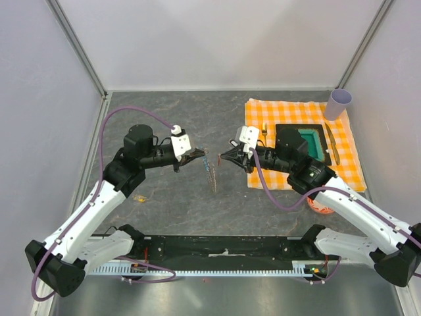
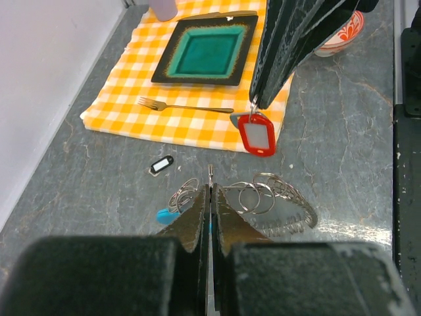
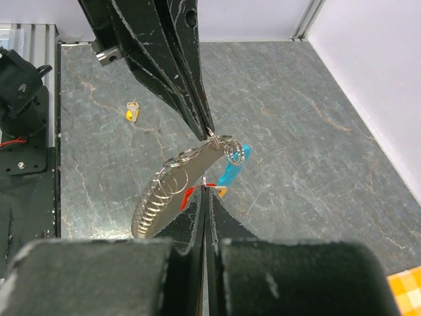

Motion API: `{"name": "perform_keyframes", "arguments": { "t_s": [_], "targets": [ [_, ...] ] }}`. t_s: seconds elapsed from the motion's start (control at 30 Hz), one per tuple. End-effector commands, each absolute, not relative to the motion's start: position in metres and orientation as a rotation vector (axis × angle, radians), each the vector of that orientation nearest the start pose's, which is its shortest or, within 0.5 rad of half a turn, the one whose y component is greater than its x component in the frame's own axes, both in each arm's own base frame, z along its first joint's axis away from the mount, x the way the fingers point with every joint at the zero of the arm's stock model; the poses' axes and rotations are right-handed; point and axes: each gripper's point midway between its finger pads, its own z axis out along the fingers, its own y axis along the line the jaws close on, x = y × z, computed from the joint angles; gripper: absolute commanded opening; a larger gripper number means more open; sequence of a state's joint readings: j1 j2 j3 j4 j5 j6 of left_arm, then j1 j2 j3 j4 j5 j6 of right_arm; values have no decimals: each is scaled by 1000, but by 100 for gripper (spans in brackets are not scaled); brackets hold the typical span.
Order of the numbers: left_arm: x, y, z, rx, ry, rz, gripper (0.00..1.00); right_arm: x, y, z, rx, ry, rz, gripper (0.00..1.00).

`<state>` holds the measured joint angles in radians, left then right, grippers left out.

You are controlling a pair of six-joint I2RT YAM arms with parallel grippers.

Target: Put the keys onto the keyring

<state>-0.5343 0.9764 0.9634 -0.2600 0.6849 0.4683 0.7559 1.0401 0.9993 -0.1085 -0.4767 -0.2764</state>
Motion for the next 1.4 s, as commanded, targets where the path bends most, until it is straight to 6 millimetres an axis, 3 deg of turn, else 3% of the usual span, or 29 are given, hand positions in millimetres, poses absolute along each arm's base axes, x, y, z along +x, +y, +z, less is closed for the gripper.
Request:
{"name": "perform_keyframes", "arguments": {
  "t_s": [0.0,0.63,1.37],
  "targets": [
    [225,-254,313,1257,1244,-712,2,210,304,327,-1199,1272,789,0],
    [200,-267,313,1344,1164,-813,2,211,303,331,-1232,1250,756,0],
    [194,-272,308,1377,1170,-842,2,202,303,334,-1271,1222,784,0]
  ]
}}
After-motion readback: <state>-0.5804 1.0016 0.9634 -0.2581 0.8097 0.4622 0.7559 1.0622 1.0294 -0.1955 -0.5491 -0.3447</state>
